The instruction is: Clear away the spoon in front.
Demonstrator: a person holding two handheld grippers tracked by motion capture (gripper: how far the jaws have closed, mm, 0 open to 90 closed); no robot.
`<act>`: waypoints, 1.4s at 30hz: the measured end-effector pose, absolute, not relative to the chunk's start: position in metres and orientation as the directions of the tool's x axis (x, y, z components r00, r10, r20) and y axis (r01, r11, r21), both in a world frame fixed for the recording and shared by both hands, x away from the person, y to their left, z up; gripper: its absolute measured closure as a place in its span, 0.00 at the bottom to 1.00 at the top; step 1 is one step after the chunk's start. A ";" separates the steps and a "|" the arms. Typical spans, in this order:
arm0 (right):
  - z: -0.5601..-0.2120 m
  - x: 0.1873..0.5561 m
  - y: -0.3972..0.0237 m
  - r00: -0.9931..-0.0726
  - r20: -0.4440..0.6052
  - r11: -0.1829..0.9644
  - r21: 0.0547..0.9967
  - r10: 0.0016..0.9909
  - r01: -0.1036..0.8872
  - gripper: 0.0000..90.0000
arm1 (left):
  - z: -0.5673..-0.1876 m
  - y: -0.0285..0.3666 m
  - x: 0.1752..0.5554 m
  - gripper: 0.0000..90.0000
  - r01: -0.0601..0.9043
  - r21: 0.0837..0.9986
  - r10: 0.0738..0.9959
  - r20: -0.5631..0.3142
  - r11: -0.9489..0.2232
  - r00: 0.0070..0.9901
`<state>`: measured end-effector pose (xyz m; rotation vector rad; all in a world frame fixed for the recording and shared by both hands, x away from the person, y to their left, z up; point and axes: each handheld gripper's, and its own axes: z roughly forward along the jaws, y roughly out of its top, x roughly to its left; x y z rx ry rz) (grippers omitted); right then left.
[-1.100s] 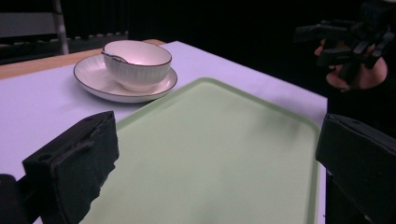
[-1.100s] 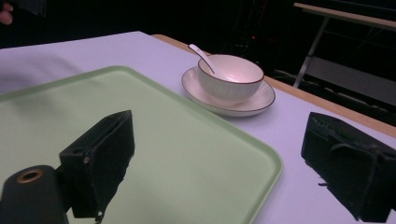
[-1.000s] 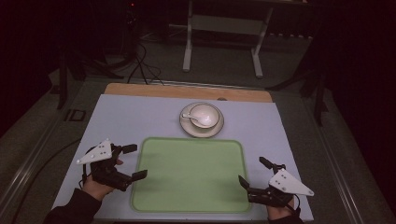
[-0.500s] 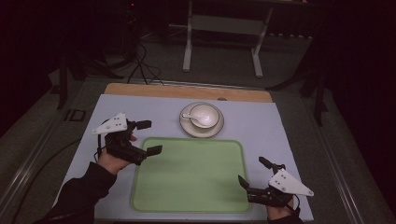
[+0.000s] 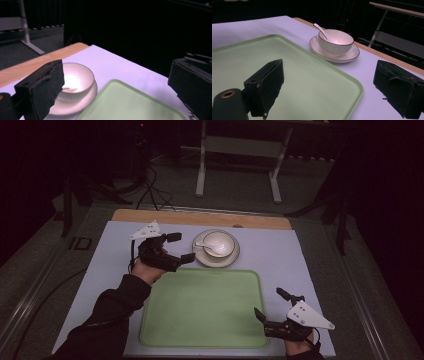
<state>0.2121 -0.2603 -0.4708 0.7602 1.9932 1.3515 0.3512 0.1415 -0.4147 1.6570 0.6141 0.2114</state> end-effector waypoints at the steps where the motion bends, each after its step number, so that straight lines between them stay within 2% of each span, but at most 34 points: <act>1: -0.471 0.212 -0.260 -0.651 -0.164 0.315 0.941 0.741 0.122 0.11 | -0.416 0.139 0.354 0.01 0.274 0.961 0.509 -0.213 -0.048 0.834; 5: -0.471 0.212 -0.260 -0.653 -0.163 0.317 0.940 0.739 0.124 0.11 | -0.424 0.131 0.367 0.02 0.309 0.951 0.518 -0.266 0.004 0.813; 11: -0.472 0.213 -0.259 -0.655 -0.161 0.319 0.939 0.738 0.129 0.11 | -0.446 0.120 0.381 0.15 0.349 0.935 0.550 -0.326 0.065 0.769; 18: -0.472 0.212 -0.258 -0.657 -0.164 0.325 0.937 0.736 0.130 0.11 | -0.476 0.107 0.394 0.16 0.443 0.881 0.669 -0.431 0.166 0.605; 22: -0.472 0.212 -0.257 -0.660 -0.165 0.327 0.936 0.733 0.130 0.11 | -0.488 0.102 0.401 0.18 0.495 0.847 0.700 -0.472 0.193 0.535; 27: -0.472 0.212 -0.257 -0.662 -0.164 0.327 0.936 0.731 0.128 0.11 | -0.501 0.099 0.408 0.26 0.572 0.769 0.699 -0.575 0.284 0.425; 32: -0.472 0.212 -0.257 -0.665 -0.163 0.327 0.936 0.728 0.128 0.11 | -0.515 0.095 0.414 0.40 0.614 0.695 0.677 -0.657 0.374 0.331; 40: -0.473 0.213 -0.258 -0.667 -0.159 0.325 0.937 0.727 0.130 0.11 | -0.527 0.089 0.421 0.51 0.628 0.639 0.651 -0.712 0.445 0.264; 42: -0.473 0.213 -0.258 -0.670 -0.157 0.325 0.936 0.726 0.133 0.11 | -0.530 0.089 0.423 0.57 0.628 0.626 0.643 -0.724 0.461 0.250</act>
